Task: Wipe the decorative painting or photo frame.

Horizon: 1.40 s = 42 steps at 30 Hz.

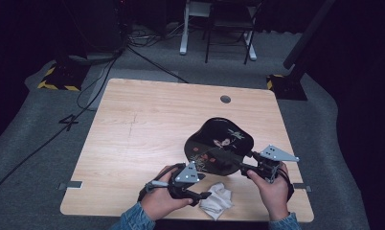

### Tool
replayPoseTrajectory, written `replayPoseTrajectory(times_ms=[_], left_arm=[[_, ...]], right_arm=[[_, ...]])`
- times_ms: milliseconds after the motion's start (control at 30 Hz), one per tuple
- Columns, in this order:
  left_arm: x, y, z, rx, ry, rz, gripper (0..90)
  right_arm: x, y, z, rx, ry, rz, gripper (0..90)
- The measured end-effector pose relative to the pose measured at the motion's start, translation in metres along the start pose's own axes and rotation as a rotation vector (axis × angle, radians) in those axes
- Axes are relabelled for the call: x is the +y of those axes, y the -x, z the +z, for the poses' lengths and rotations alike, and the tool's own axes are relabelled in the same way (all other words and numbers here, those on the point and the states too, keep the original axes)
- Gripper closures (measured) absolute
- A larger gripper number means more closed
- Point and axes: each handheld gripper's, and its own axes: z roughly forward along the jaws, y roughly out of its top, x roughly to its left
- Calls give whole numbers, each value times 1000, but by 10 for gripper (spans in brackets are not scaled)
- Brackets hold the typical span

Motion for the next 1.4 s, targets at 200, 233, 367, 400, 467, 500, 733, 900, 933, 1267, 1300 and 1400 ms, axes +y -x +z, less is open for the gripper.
replayPoseTrajectory(times_ms=[200, 233, 367, 400, 467, 500, 733, 900, 933, 1267, 1300, 1400], left_arm=[[3, 5, 19, -43, -20, 25, 406], [3, 6, 21, -50, -23, 29, 406], [2, 7, 32, -66, -36, 29, 405], [2, 7, 34, -72, -36, 31, 405], [-2, 8, 47, -94, -46, 30, 405], [-2, 8, 47, -94, -46, 30, 406], [-11, 11, 70, -102, -95, 25, 402], [-17, 8, 76, -53, -156, 21, 383], [-18, 8, 77, -42, -172, 23, 381], [-28, 6, 80, 13, -140, 51, 516], [-28, 7, 80, 22, -137, 59, 519], [-30, 10, 80, 36, -126, 64, 549]], right_arm=[[-2, -1, -2, -2, -7, 4, 422], [-3, -1, -2, -5, -7, 4, 422], [-4, -1, -4, -6, -14, 11, 422], [-5, 0, -4, -6, -12, 11, 422], [-6, 0, -5, -5, -16, 19, 422], [-6, 0, -5, -5, -16, 19, 422], [-7, 2, -4, -3, -17, 20, 424], [-7, 2, -2, 1, -26, 21, 424], [-7, 1, -2, 2, -26, 22, 424], [-8, 2, -1, 8, -27, 23, 424], [-8, 2, -1, 11, -27, 22, 423], [-8, 2, 0, 11, -30, 24, 423]])
